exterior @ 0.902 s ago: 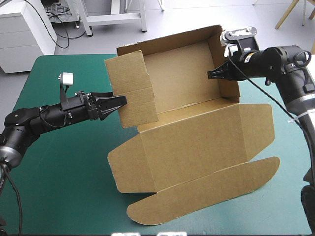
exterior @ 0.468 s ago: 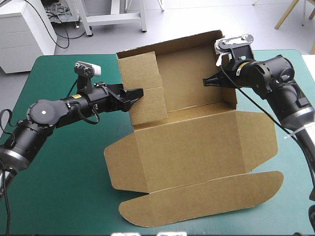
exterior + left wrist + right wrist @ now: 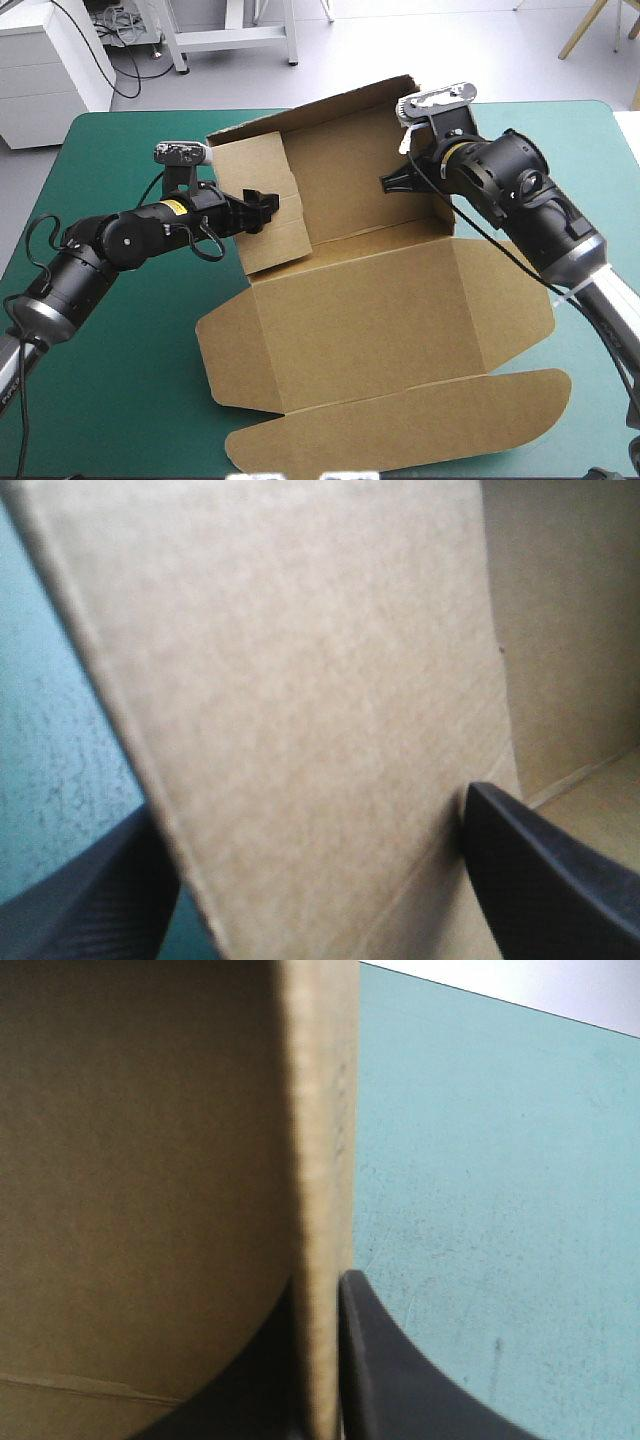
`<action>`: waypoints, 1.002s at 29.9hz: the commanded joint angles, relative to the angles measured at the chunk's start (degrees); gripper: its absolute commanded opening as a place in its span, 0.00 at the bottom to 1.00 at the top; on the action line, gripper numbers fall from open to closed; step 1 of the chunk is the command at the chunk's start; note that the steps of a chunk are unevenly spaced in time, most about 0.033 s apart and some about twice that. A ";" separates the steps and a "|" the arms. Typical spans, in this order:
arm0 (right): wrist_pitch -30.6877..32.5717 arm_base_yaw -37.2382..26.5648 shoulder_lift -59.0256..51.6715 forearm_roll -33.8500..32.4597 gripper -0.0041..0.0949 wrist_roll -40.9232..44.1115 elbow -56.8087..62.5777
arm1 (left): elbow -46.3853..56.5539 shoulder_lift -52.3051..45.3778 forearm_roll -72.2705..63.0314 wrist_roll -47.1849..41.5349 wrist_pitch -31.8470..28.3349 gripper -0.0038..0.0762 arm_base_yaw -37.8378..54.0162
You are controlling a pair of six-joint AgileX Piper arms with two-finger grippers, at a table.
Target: Fold the box
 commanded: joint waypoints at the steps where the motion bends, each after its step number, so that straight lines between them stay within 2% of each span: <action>1: -4.63 2.02 -2.84 -1.94 0.04 2.74 -1.66 | -2.09 -0.22 0.73 -2.88 -2.07 0.73 -0.59; 7: -4.63 2.57 -2.84 -2.63 0.04 3.12 -1.66 | -2.09 0.26 -1.03 -3.14 -1.78 0.73 -0.59; 10: -4.77 2.57 -2.84 -2.74 0.04 3.78 -1.66 | -2.09 0.26 -1.81 -3.14 -1.72 0.64 -0.59; 12: -4.77 2.57 -2.84 -2.74 0.04 4.09 -1.66 | -2.09 0.26 -3.07 -3.14 -1.72 0.48 -0.59; 14: -4.77 2.57 -2.84 -2.74 0.04 4.52 -1.66 | -2.09 0.26 -3.40 -3.14 -2.57 0.24 -0.59; 15: -4.77 2.57 -2.84 -2.74 0.04 4.66 -1.66 | -2.09 0.26 -3.40 -3.14 -2.86 0.08 -0.59; 16: -4.39 2.57 -2.84 -2.74 0.04 5.09 -1.66 | -2.09 0.26 -3.40 -3.00 -3.45 0.05 -0.59; 20: -3.06 2.57 -2.84 -2.61 0.04 6.06 -1.89 | -2.09 0.63 -3.15 -2.91 -3.83 0.04 -0.59; 24: 0.55 2.57 -2.57 -1.02 0.04 6.06 -3.30 | -4.34 0.93 1.88 -3.36 -1.11 0.04 -2.07; 26: 1.75 2.47 -1.99 -0.88 0.04 6.06 -4.02 | -6.93 1.82 6.39 -6.49 1.66 0.04 -3.00; 30: 5.34 0.34 -0.31 1.09 0.04 6.06 -4.71 | -16.95 7.18 15.88 -12.31 14.13 0.04 -3.32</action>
